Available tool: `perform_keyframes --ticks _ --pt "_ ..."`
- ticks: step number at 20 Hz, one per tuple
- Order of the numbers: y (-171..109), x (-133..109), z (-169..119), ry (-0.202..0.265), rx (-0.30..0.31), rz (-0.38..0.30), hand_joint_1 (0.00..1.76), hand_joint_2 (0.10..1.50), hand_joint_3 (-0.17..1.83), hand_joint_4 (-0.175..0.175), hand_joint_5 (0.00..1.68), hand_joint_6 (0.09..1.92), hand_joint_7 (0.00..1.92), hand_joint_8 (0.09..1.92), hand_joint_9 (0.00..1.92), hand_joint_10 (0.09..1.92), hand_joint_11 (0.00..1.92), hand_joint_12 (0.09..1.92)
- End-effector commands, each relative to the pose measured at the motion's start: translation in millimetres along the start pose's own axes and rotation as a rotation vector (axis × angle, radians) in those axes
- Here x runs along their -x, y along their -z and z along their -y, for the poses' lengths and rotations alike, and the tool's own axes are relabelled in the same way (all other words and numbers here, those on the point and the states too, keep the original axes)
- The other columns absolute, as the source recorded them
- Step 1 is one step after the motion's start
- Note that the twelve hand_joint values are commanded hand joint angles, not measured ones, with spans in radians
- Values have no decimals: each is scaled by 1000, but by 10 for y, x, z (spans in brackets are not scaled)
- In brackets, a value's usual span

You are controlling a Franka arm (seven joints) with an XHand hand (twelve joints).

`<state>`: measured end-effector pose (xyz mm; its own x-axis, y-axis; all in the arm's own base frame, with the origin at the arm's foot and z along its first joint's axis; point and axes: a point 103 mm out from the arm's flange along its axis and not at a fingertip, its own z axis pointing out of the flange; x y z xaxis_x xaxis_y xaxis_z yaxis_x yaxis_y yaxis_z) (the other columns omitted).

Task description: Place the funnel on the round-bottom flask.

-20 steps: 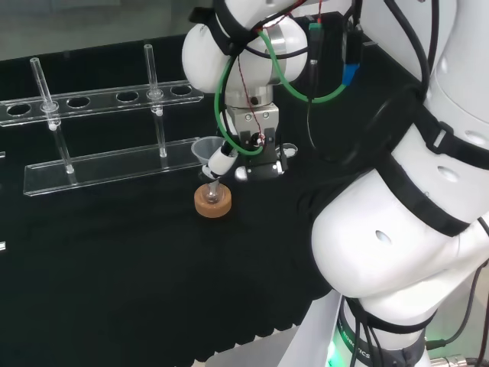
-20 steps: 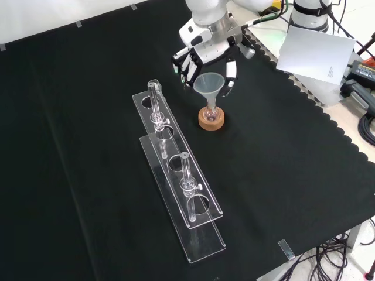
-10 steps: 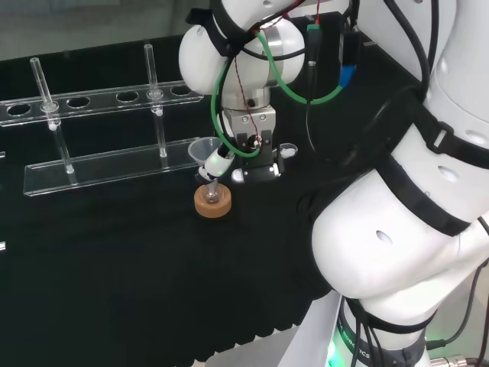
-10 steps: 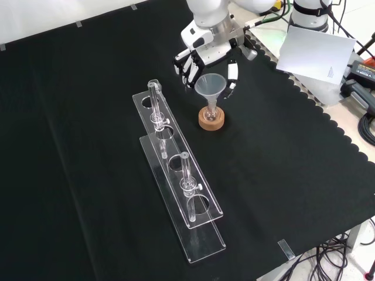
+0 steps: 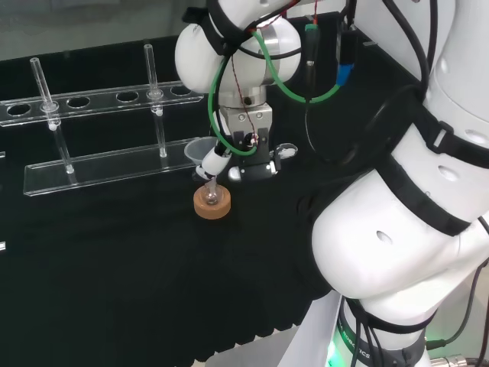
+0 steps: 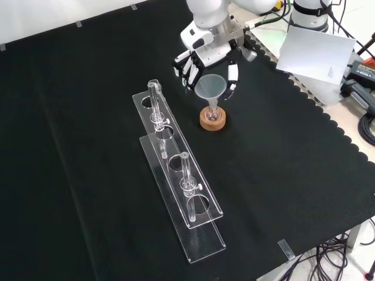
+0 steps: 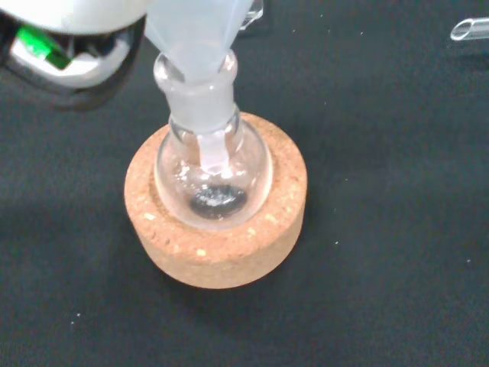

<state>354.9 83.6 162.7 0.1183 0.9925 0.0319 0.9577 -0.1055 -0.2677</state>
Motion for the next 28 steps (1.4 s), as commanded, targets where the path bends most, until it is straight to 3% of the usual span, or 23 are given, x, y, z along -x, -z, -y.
perform_keyframes --ticks 1,11,24,28 --pt "-6 91 65 -4 -1 -5 849 508 729 55 816 236 1089 502 651 436 0 1213" --pt "-87 -114 19 0 -7 -14 846 509 728 55 816 241 1090 503 653 438 0 1209" --pt "-103 -76 119 12 -40 11 834 512 727 50 792 239 1083 501 651 440 0 1203" --pt "-148 -103 142 22 -68 -4 810 507 729 33 681 186 1005 471 634 444 0 1189"
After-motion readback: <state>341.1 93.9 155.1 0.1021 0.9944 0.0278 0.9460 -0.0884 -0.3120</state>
